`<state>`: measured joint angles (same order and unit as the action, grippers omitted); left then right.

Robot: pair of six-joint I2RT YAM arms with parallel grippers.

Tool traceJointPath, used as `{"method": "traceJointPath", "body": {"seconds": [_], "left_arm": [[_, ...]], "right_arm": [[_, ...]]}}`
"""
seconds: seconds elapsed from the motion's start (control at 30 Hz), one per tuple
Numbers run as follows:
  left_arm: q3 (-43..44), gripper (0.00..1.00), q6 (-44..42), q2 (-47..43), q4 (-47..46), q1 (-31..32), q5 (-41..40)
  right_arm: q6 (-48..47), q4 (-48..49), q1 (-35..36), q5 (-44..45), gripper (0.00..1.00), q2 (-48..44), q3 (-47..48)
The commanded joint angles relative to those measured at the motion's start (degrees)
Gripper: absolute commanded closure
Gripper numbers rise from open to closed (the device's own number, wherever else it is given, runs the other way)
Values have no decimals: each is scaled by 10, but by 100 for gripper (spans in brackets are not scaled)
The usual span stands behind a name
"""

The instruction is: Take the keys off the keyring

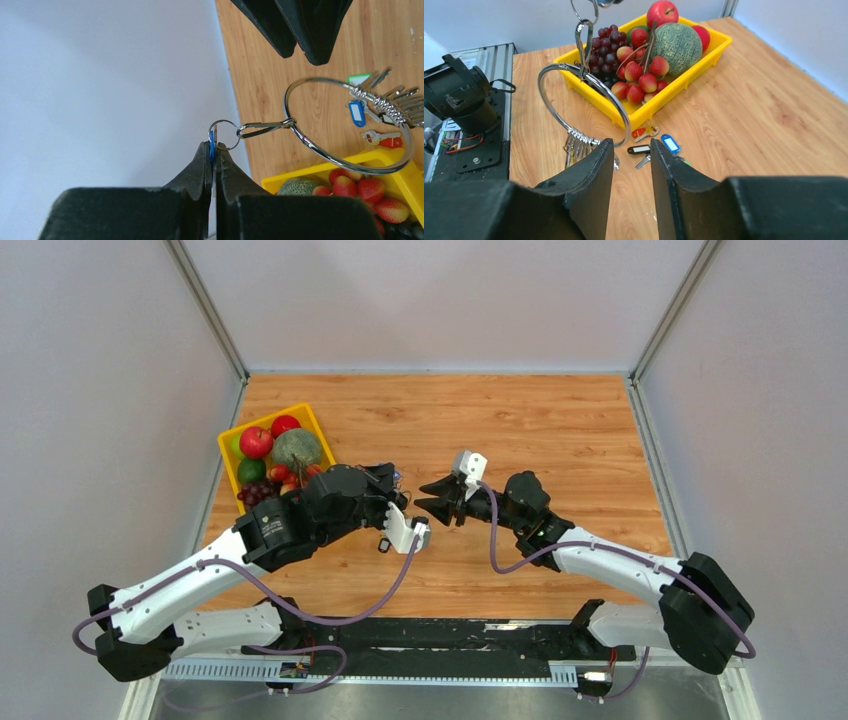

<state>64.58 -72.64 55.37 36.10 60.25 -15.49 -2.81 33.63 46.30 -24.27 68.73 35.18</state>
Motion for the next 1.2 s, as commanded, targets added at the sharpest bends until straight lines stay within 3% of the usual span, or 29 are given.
{"method": "traceJointPath", "body": {"seconds": [0.0, 0.27, 0.43, 0.63, 0.73, 0.9, 1.17], "left_arm": [[-4, 100, -21, -4, -46, 2, 22], [-12, 100, -27, -5, -59, 2, 44], [-13, 100, -26, -4, -65, 2, 55], [-11, 100, -20, -2, -68, 2, 65], [-9, 100, -17, -2, -67, 2, 71], [-11, 100, -16, -3, -68, 3, 72], [-12, 100, -16, -6, -72, 2, 72]], "right_arm": [[46, 61, -2, -22, 63, 26, 19], [58, 105, -1, -78, 55, 35, 22], [52, 92, -1, -102, 69, 41, 44], [61, 101, -1, -102, 65, 53, 61], [72, 115, -1, -103, 69, 57, 66], [81, 122, -1, -115, 83, 57, 73], [85, 128, -1, -123, 86, 53, 71]]}}
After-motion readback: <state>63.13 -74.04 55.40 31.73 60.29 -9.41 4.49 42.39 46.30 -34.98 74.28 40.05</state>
